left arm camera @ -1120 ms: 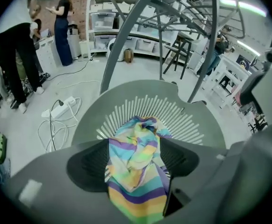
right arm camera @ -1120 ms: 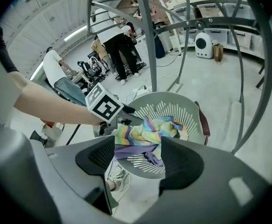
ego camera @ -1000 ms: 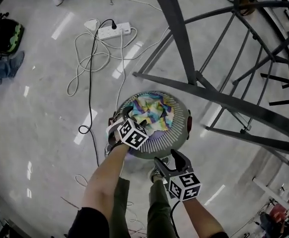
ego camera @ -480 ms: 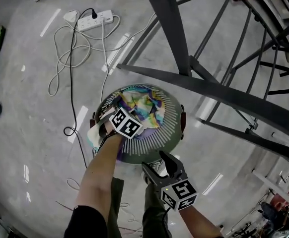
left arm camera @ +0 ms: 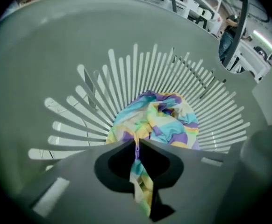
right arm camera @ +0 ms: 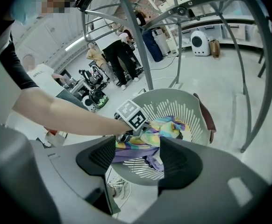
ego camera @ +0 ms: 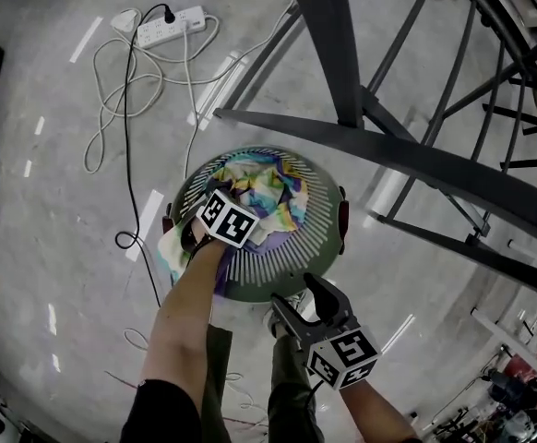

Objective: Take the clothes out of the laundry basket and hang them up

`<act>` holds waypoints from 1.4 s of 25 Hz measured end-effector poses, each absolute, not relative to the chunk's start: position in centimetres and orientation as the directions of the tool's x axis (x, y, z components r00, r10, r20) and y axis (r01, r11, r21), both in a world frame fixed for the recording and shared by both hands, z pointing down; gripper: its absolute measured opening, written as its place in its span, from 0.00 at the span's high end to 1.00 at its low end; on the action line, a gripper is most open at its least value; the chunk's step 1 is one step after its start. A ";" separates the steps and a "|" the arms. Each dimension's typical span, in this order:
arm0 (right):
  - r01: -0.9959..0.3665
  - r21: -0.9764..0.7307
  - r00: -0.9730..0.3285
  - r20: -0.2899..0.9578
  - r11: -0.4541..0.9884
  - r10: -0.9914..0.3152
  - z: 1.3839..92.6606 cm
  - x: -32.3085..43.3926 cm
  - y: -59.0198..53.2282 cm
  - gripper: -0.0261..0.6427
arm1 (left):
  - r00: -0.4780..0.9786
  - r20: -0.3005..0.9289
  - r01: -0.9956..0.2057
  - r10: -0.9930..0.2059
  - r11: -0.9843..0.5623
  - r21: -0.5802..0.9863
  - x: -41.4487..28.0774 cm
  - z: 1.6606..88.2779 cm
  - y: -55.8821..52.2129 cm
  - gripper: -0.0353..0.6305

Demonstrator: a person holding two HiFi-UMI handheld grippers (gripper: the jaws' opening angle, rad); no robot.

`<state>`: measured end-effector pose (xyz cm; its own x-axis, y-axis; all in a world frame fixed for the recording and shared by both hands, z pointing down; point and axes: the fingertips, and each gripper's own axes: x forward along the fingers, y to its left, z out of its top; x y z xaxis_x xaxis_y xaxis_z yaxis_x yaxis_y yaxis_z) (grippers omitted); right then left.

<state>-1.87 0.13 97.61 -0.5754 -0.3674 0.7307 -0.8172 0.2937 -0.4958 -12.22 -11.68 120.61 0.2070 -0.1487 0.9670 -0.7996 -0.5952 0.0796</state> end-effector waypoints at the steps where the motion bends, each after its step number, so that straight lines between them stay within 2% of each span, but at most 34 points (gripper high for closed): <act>1: -0.819 -0.493 -0.573 0.732 0.294 -0.368 97.4 -1.8 0.1 0.51 | 0.227 0.961 -0.809 -0.159 -0.580 0.096 -12.0 119.9 -11.7 0.91; 6: -0.829 -0.480 -0.558 0.732 0.287 -0.390 96.2 -1.3 -1.0 0.52 | 0.357 0.891 -0.838 -0.282 -0.518 0.172 -10.9 114.0 -12.5 0.91; 11: -0.840 -0.471 -0.543 0.736 0.270 -0.403 95.2 -0.9 -2.6 0.52 | 0.455 0.814 -0.823 -0.362 -0.519 0.229 -10.4 107.7 -11.9 0.91; 17: -0.856 -0.464 -0.516 0.750 0.227 -0.414 93.9 -0.5 -4.4 0.53 | 0.574 0.706 -0.761 -0.415 -0.587 0.274 -10.0 99.3 -10.0 0.91; 23: -0.873 -0.398 -0.486 0.766 0.284 -0.421 92.2 -0.1 -5.7 0.53 | 0.691 0.555 -0.677 -0.463 -0.682 0.275 -10.3 89.9 -8.4 0.91; 28: -0.865 -0.392 -0.496 0.760 0.313 -0.421 90.4 0.3 -6.6 0.53 | 0.777 0.445 -0.590 -0.444 -0.760 0.271 -11.0 81.5 -7.5 0.91; 35: -0.856 -0.398 -0.512 0.746 0.330 -0.427 87.6 0.8 -6.9 0.54 | 0.828 0.394 -0.496 -0.399 -0.848 0.184 -10.9 71.7 -7.3 0.91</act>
<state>0.82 -6.91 87.56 -0.5115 -0.4273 0.7455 -0.8559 0.3298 -0.3983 -10.89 -7.28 71.73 0.8281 -0.3988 0.3940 -0.4963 -0.8483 0.1845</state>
